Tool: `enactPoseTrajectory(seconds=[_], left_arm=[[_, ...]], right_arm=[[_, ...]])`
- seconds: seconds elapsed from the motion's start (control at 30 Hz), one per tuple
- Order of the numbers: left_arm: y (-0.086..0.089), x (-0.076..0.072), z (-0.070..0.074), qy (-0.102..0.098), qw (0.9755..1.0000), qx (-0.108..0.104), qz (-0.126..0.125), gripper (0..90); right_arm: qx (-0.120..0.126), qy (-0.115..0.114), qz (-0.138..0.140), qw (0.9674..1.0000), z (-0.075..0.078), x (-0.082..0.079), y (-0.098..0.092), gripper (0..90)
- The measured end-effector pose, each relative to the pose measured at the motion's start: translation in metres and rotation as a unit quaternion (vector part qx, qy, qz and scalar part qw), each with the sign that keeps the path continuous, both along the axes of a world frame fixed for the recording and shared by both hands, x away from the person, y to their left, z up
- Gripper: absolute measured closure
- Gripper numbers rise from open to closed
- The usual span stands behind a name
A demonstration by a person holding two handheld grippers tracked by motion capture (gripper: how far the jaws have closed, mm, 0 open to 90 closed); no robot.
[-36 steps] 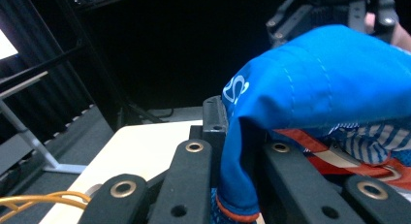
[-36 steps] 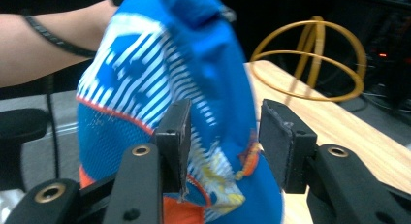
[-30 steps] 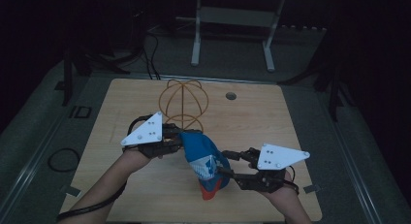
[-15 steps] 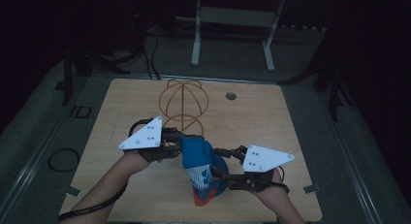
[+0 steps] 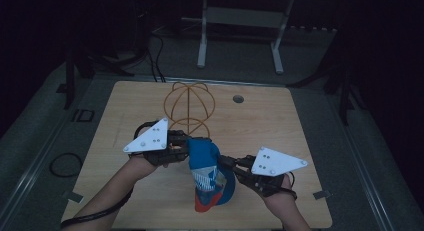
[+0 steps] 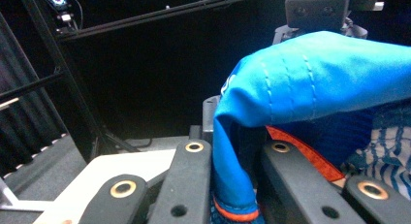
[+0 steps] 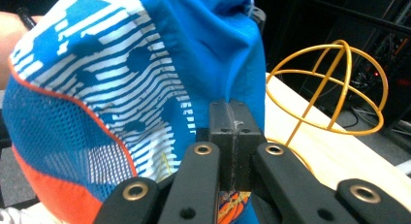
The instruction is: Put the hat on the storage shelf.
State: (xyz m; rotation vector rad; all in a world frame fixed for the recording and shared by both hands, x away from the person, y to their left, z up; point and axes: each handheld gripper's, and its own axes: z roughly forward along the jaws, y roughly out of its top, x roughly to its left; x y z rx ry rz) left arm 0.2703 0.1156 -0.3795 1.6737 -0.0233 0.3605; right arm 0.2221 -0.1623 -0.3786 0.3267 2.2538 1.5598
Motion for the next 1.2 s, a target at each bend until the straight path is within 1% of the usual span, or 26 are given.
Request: enactPoseTrajectory(seconds=[0.03,0.07,0.13,0.2,0.27,0.3,0.33,0.37,0.4,0.43,0.5,0.53,0.57,0.6,0.63,0.67,0.73,0.83,0.9,0.97,1.0,1.03,1.1,1.13,1.17,1.2], left_arm=[[0.001,0.000,0.000,0.002,1.0000,0.002,0.003,86.4],[0.002,0.001,0.000,0.004,1.0000,0.000,0.003,86.3],[0.004,0.001,0.000,0.007,1.0000,0.001,0.006,86.0],[0.006,0.000,0.000,-0.002,0.9999,0.004,0.011,86.1],[0.006,-0.002,0.000,-0.003,0.9998,0.009,0.015,83.7],[0.007,-0.002,0.000,-0.002,0.9998,0.010,0.016,81.3],[0.007,-0.002,0.000,-0.001,0.9997,0.013,0.022,74.9],[0.008,-0.001,0.000,0.004,0.9995,0.017,0.027,69.2],[0.009,-0.001,0.000,0.007,0.9992,0.024,0.032,62.3],[0.010,-0.001,0.000,0.010,0.9988,0.026,0.040,57.2],[0.014,0.000,-0.002,0.020,0.9982,0.034,0.045,52.7],[0.016,-0.001,-0.003,0.019,0.9974,0.035,0.060,47.5],[0.018,-0.001,-0.003,0.022,0.9965,0.038,0.070,44.1],[0.020,-0.001,-0.004,0.027,0.9961,0.038,0.075,43.0],[0.020,-0.001,-0.004,0.027,0.9961,0.038,0.075,40.5],[0.026,-0.002,-0.005,0.029,0.9946,0.040,0.092,36.7],[0.032,-0.004,-0.006,0.026,0.9933,0.039,0.106,34.7],[0.043,-0.006,-0.009,0.026,0.9906,0.036,0.130,26.9],[0.051,-0.008,-0.011,0.031,0.9893,0.031,0.139,26.0],[0.058,-0.010,-0.014,0.035,0.9859,0.030,0.161,17.5],[0.061,-0.011,-0.016,0.035,0.9850,0.031,0.166,16.1],[0.066,-0.012,-0.021,0.034,0.9835,0.032,0.175,13.7],[0.073,-0.014,-0.029,0.044,0.9790,0.037,0.196,7.7],[0.077,-0.015,-0.034,0.050,0.9769,0.037,0.204,6.1],[0.081,-0.016,-0.039,0.054,0.9742,0.037,0.216,4.0],[0.083,-0.017,-0.044,0.057,0.9722,0.033,0.225,2.3]], right_arm=[[0.001,-0.001,-0.001,1.0000,0.000,0.000,0.000,90.0],[0.004,0.000,-0.010,0.9999,0.001,0.000,-0.001,90.0],[0.008,-0.002,-0.014,0.9999,0.002,0.001,-0.003,90.0],[0.016,0.001,-0.017,0.9997,0.004,0.002,-0.006,90.0],[0.028,0.006,-0.019,0.9994,0.006,0.004,-0.009,90.0],[0.031,0.006,-0.021,0.9993,0.008,0.004,-0.010,90.0],[0.035,0.006,-0.023,0.9991,0.009,0.005,-0.011,90.0],[0.042,0.009,-0.023,0.9988,0.011,0.006,-0.013,90.0],[0.044,0.010,-0.025,0.9987,0.013,0.007,-0.015,90.0],[0.045,0.008,-0.028,0.9986,0.015,0.008,-0.016,90.0],[0.052,0.006,-0.033,0.9981,0.019,0.010,-0.019,90.0],[0.052,0.004,-0.037,0.9980,0.021,0.010,-0.021,90.0],[0.054,0.001,-0.040,0.9978,0.023,0.011,-0.022,90.0],[0.055,-0.002,-0.044,0.9975,0.026,0.012,-0.023,90.0],[0.055,-0.003,-0.047,0.9974,0.027,0.012,-0.024,90.0],[0.056,-0.007,-0.051,0.9971,0.031,0.014,-0.025,90.0],[0.058,-0.012,-0.059,0.9965,0.035,0.016,-0.026,90.0],[0.066,-0.017,-0.067,0.9954,0.042,0.019,-0.028,90.0],[0.068,-0.023,-0.075,0.9946,0.047,0.022,-0.028,90.0],[0.074,-0.023,-0.080,0.9937,0.051,0.026,-0.027,90.0],[0.076,-0.023,-0.082,0.9935,0.053,0.028,-0.027,90.0],[0.076,-0.024,-0.085,0.9932,0.055,0.030,-0.026,90.0],[0.081,-0.025,-0.091,0.9923,0.060,0.036,-0.024,90.0],[0.080,-0.027,-0.096,0.9917,0.062,0.038,-0.022,90.0],[0.082,-0.027,-0.098,0.9915,0.065,0.041,-0.020,90.0],[0.086,-0.026,-0.097,0.9912,0.067,0.044,-0.019,90.0]])
